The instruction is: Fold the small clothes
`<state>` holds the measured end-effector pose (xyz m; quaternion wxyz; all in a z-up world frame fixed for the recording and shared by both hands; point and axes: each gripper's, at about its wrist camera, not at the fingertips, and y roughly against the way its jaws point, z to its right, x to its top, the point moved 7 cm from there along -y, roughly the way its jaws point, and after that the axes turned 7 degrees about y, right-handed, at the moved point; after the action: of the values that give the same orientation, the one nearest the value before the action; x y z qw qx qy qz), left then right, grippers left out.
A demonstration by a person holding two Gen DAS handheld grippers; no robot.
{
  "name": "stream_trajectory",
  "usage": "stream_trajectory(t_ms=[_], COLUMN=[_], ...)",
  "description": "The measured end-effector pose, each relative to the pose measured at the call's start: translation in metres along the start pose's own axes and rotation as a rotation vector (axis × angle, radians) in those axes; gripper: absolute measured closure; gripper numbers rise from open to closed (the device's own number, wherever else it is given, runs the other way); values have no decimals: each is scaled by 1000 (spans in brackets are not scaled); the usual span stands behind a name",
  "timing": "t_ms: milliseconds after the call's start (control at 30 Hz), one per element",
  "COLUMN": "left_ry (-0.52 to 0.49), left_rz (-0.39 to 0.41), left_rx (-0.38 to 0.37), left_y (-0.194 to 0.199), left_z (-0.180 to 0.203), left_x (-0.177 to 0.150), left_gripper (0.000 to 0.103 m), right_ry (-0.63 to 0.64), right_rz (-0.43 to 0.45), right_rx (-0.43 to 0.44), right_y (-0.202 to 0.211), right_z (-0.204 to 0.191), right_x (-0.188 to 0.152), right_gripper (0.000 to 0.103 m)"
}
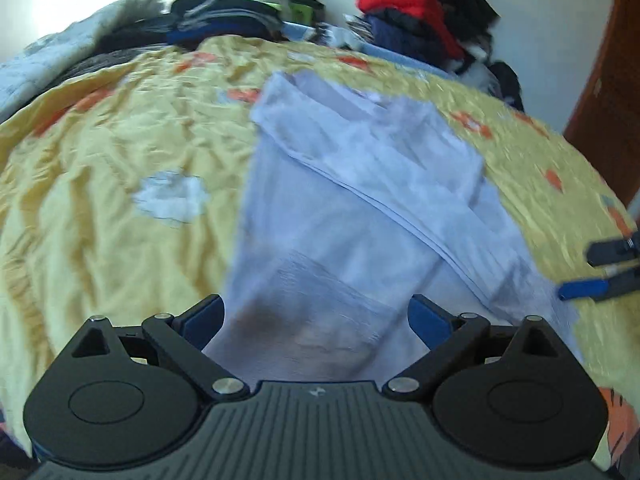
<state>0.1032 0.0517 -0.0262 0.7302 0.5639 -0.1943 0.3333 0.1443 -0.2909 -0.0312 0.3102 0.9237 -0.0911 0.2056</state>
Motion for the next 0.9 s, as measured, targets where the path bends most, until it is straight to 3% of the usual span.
stream_trajectory(t_ms=[100, 167, 200, 333, 567, 700, 800, 900], left_ry=[183, 329, 388, 502, 572, 624, 610, 496], left_rz=[-52, -115, -104, -139, -249, -272, -288, -253], left_rx=[-55, -137, -179, -265, -421, -463, -458, -340], left_y=[-3, -11, -11, -16, -27, -30, -29, -23], left_z=[-35, -52, -59, -67, -58, -64, -65, -66], left_x=[8, 7, 9, 13, 9, 8, 10, 19], left_gripper=[4, 4, 3, 2, 2, 2, 2, 2], right_ry=[-99, -152, -162, -185, -203, -211, -228, -242], right_rz=[31, 18, 11, -25, -93, -104, -98, -89], right_rx=[-29, -31, -28, 6, 79, 100, 114, 117], right_y=[18, 18, 17, 8, -15, -19, -17, -14], right_z=[30, 43, 46, 47, 33, 29, 33, 36], right_x=[0, -4, -6, -6, -8, -10, -12, -13], right_gripper=[22, 23, 23, 21, 18, 19, 21, 23])
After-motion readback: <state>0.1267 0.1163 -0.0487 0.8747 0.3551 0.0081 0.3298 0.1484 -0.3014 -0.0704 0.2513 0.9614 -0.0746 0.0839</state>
